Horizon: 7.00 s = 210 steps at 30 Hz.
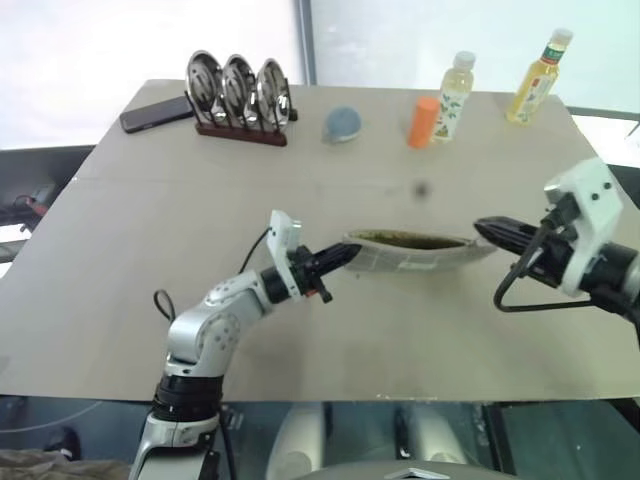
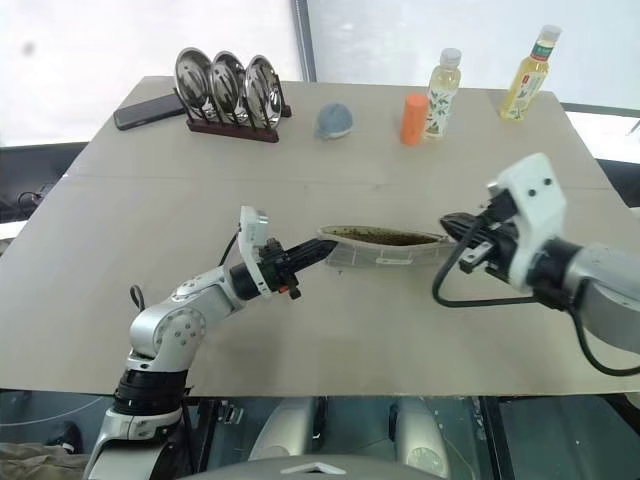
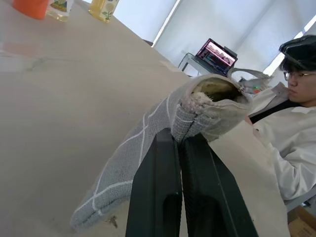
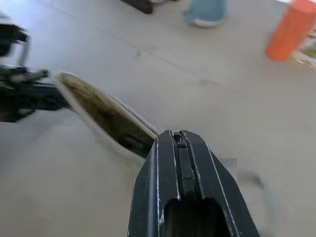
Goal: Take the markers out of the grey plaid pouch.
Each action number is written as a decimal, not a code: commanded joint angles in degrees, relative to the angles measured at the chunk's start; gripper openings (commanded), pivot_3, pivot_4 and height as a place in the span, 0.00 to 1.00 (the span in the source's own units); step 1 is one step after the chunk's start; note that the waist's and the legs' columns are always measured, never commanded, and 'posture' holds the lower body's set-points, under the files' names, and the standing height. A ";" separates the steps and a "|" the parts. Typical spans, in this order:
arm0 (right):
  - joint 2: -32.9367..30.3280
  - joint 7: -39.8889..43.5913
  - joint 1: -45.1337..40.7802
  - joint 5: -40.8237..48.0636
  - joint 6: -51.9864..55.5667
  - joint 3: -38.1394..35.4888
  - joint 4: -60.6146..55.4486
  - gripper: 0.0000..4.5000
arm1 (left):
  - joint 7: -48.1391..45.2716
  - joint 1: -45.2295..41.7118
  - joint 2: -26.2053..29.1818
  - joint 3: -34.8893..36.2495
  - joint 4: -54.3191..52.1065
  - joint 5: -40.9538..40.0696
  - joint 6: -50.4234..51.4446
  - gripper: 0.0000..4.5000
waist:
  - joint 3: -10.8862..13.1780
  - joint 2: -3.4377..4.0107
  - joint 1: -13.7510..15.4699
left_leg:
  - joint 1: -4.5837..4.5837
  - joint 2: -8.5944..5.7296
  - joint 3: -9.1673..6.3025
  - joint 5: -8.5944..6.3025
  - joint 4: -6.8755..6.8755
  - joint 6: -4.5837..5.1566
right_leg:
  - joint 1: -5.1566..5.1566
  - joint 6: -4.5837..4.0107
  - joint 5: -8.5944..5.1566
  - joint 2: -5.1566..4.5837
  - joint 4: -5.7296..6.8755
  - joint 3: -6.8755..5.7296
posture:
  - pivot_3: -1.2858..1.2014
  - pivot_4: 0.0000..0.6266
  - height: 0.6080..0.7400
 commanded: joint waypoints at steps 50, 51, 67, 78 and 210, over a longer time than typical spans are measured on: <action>16.27 52.88 -10.11 -84.74 -19.96 33.98 7.10 0.01 | 9.28 2.92 -2.18 2.43 -1.88 -11.46 11.36 0.00 | -0.07 -0.10 -0.99 | 0.14 -0.13 -0.14 0.03 0.06 -0.07 | 0.05 0.02 0.01 0.00 0.26 -0.04 | 0.52 0.24 1.00; 17.51 53.37 -9.53 -81.39 -19.13 30.27 5.98 0.01 | 9.05 2.78 -2.20 1.93 -1.39 -9.93 9.99 0.00 | -0.06 -0.09 -1.03 | 0.13 -0.13 -0.15 0.03 0.03 -0.07 | 0.04 0.02 0.01 0.01 0.25 -0.05 | 0.52 0.24 1.00; 13.03 54.72 -9.76 -90.58 -33.57 35.91 16.32 0.38 | 2.69 0.86 -2.80 -3.60 2.82 2.86 -2.80 0.00 | -0.06 -0.06 -1.14 | 0.16 -0.13 -0.12 0.02 -0.01 -0.07 | 0.01 0.01 0.00 -0.03 0.17 -0.06 | 0.52 0.24 1.00; 13.88 58.23 -12.72 -105.50 -39.88 44.29 26.70 0.59 | 4.62 2.57 -4.24 -1.28 0.88 -2.41 3.79 0.00 | -0.06 -0.06 -1.19 | 0.17 -0.15 -0.13 0.03 0.01 -0.07 | 0.04 0.03 0.00 -0.02 0.21 -0.07 | 0.52 0.24 1.00; 25.76 50.55 -24.19 -109.32 -51.15 60.09 55.65 0.76 | 1.74 -0.66 -3.44 0.71 5.21 -13.97 20.76 0.00 | -0.40 -0.48 -2.81 | 1.19 -0.06 -0.23 -0.02 -0.20 -0.13 | 0.58 0.10 -0.05 0.13 0.27 0.00 | 0.52 0.24 1.00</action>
